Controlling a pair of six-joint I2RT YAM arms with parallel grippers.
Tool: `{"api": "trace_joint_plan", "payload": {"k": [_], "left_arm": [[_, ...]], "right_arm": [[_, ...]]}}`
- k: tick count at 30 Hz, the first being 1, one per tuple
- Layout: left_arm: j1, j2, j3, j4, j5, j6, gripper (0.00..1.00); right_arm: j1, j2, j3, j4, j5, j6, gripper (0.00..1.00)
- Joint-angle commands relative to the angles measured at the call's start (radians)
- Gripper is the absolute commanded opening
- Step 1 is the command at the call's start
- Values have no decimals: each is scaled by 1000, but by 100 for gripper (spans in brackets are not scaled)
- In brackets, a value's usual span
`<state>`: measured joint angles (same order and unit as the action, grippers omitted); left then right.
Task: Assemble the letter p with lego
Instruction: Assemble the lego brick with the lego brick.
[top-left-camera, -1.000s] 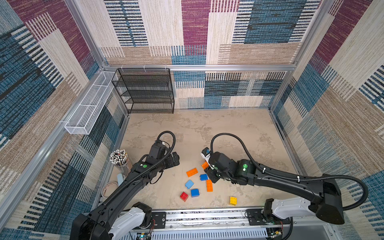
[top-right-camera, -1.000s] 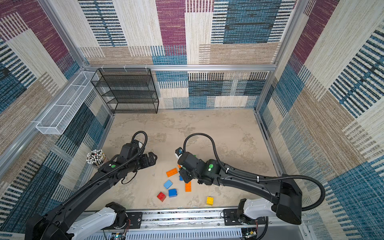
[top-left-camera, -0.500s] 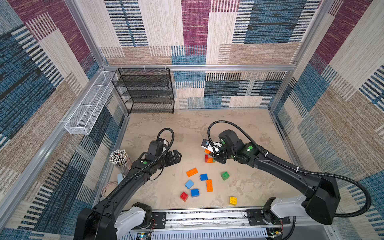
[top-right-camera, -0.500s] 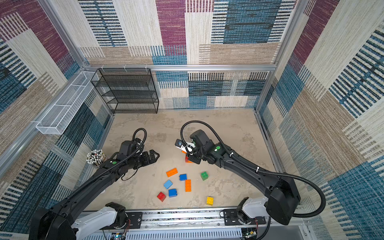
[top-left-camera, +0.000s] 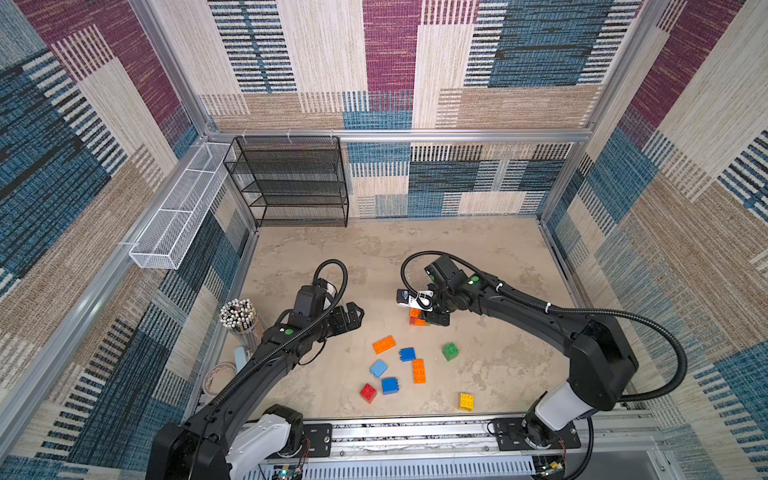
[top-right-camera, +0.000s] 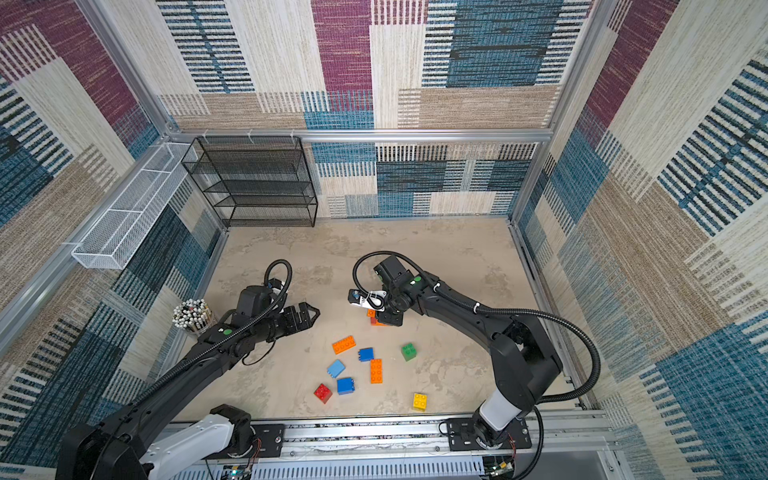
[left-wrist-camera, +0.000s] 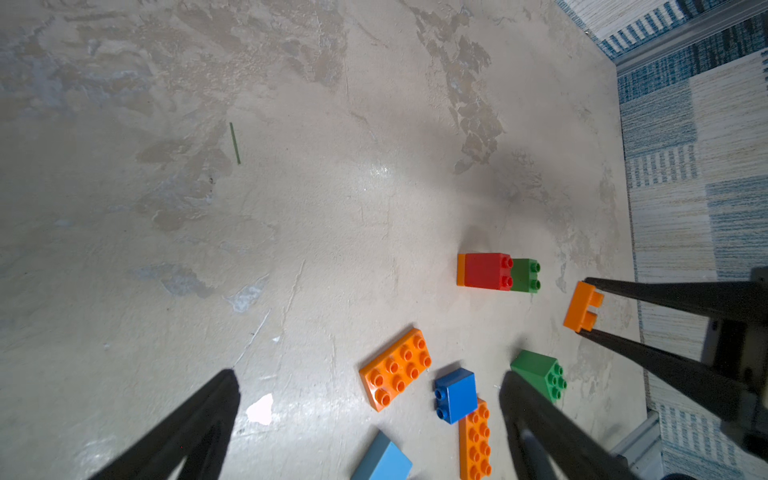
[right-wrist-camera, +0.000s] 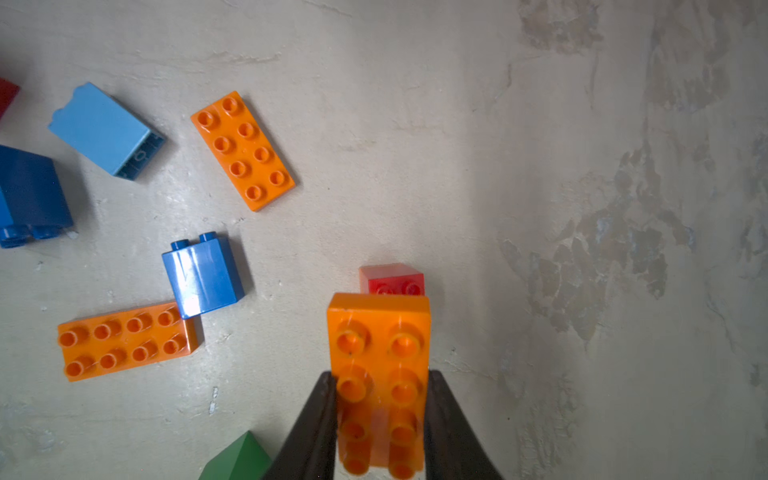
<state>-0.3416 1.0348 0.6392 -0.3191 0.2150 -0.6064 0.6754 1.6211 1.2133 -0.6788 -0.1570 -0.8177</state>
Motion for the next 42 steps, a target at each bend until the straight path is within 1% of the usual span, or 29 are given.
{"api": "trace_joint_plan", "payload": {"k": [1, 4, 8, 11, 15, 29, 42], "left_arm": [[1, -4, -8, 20, -12, 20, 99], [1, -6, -13, 21, -17, 19, 99], [2, -9, -18, 15, -26, 23, 99], [1, -12, -20, 12, -33, 25, 99], [2, -8, -25, 15, -37, 26, 99], [3, 4, -38, 26, -42, 24, 99], [7, 15, -46, 38, -40, 24, 99]], "right_arm": [[-2, 36, 41, -19, 1, -35, 13], [-14, 86, 82, -57, 27, -41, 13], [-20, 146, 146, -118, 13, -40, 13], [-22, 170, 162, -137, 35, -39, 14], [-22, 203, 202, -176, 34, -29, 14], [-18, 247, 235, -211, 79, -32, 14], [-10, 275, 233, -210, 80, -43, 15]]}}
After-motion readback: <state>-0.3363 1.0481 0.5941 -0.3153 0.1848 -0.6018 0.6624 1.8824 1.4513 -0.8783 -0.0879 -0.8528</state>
